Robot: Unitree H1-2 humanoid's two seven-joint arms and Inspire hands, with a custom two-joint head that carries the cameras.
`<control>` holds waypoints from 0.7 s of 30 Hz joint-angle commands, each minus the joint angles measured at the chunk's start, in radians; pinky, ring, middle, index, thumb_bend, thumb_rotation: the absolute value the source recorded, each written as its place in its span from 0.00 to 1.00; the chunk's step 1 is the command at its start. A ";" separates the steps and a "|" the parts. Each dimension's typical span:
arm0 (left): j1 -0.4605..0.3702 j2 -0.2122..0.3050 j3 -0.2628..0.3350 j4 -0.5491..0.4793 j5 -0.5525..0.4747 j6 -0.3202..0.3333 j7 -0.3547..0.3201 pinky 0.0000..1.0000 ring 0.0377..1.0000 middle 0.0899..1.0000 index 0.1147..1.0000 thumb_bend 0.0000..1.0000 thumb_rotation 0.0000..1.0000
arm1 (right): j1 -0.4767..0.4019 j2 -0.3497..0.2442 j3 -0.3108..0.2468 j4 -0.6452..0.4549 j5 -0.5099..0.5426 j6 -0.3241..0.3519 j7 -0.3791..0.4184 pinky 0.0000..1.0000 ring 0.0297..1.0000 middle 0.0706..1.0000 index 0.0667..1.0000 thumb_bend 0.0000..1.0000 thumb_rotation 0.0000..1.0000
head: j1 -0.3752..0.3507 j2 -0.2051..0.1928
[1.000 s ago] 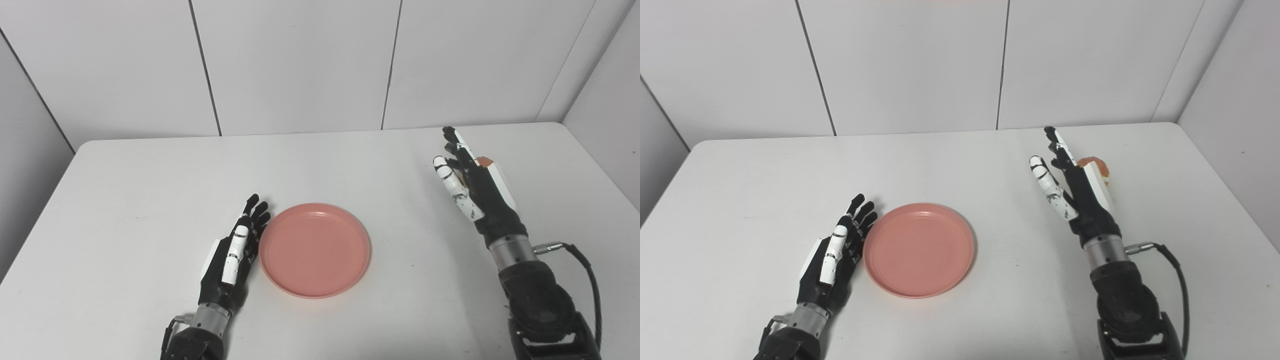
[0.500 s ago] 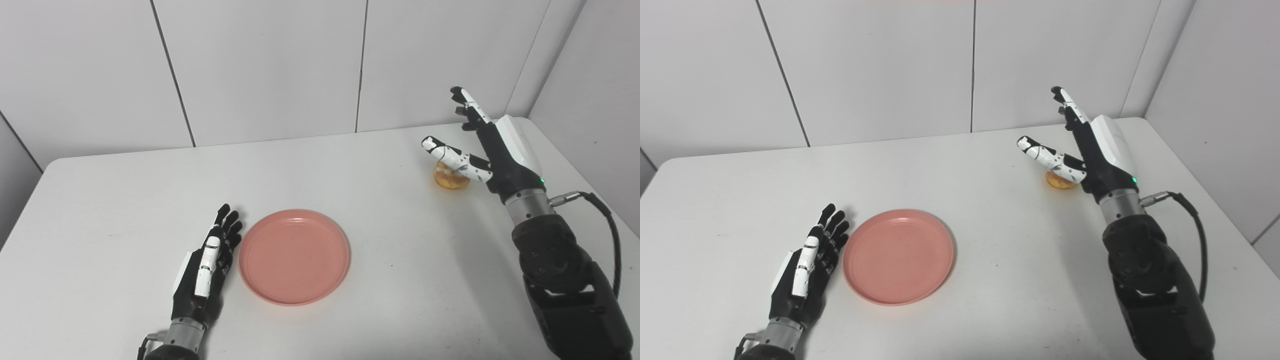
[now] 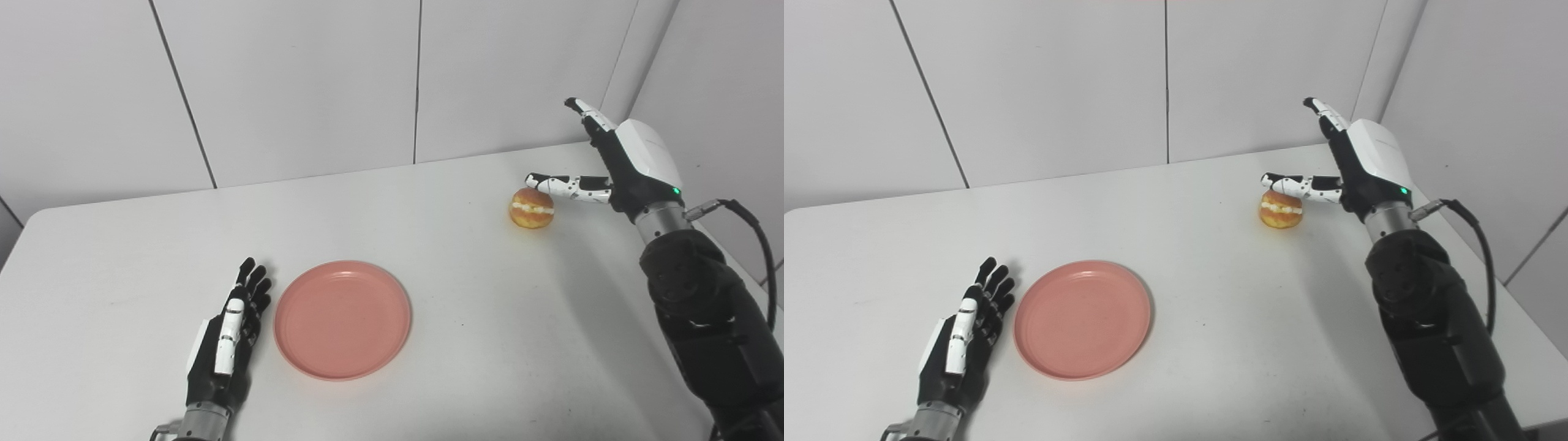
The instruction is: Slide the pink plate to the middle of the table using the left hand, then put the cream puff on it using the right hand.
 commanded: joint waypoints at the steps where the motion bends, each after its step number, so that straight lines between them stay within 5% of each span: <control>1: 0.061 0.024 0.017 0.073 0.000 -0.014 -0.009 1.00 0.98 0.99 0.99 0.38 1.00 | -0.055 -0.037 0.002 0.000 -0.033 0.026 0.006 0.77 0.89 0.94 0.92 0.74 0.57 | -0.002 -0.006; 4: 0.061 0.026 0.021 0.092 -0.007 -0.029 -0.018 0.99 0.98 0.98 0.98 0.39 1.00 | -0.068 -0.045 0.017 0.033 -0.047 0.044 0.026 0.73 0.87 0.95 0.93 0.76 0.56 | -0.006 -0.014; 21: 0.062 0.036 0.022 0.124 -0.008 -0.053 -0.033 0.97 0.96 0.96 0.96 0.42 1.00 | -0.145 -0.047 0.080 0.300 0.019 -0.001 0.042 0.80 0.92 0.96 0.94 0.83 0.41 | 0.001 -0.008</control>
